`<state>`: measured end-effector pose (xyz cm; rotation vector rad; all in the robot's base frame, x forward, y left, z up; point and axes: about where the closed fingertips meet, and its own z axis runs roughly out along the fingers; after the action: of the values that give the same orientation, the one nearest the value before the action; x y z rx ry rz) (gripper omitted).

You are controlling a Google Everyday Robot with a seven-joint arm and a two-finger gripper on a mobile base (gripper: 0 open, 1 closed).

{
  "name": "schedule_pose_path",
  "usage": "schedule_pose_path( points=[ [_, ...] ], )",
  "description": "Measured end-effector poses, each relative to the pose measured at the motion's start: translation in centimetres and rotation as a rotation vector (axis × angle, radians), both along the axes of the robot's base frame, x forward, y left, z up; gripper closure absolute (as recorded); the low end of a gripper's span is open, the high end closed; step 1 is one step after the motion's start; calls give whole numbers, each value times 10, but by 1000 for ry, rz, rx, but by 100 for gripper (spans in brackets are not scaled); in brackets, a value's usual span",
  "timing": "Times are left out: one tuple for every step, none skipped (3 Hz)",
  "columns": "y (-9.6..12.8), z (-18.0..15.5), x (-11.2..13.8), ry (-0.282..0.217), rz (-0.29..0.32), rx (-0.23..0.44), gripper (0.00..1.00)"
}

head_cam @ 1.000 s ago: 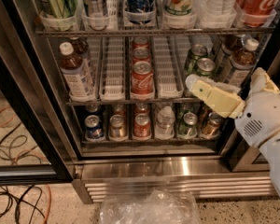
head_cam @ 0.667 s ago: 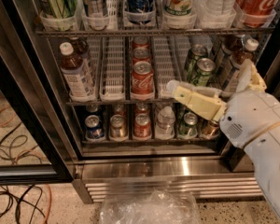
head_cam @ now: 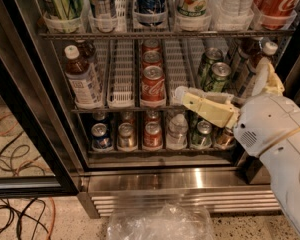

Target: Pick water bottle from top shelf of fridge

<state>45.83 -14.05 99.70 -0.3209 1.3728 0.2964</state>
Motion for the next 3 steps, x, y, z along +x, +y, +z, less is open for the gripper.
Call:
schedule_pose_path(
  points=[
    [-5,3,-9,-11,-14,16,0],
    [-1,13,-17,-63,-6,3,0],
    [-1,13,-17,-63,-6,3,0]
  ],
)
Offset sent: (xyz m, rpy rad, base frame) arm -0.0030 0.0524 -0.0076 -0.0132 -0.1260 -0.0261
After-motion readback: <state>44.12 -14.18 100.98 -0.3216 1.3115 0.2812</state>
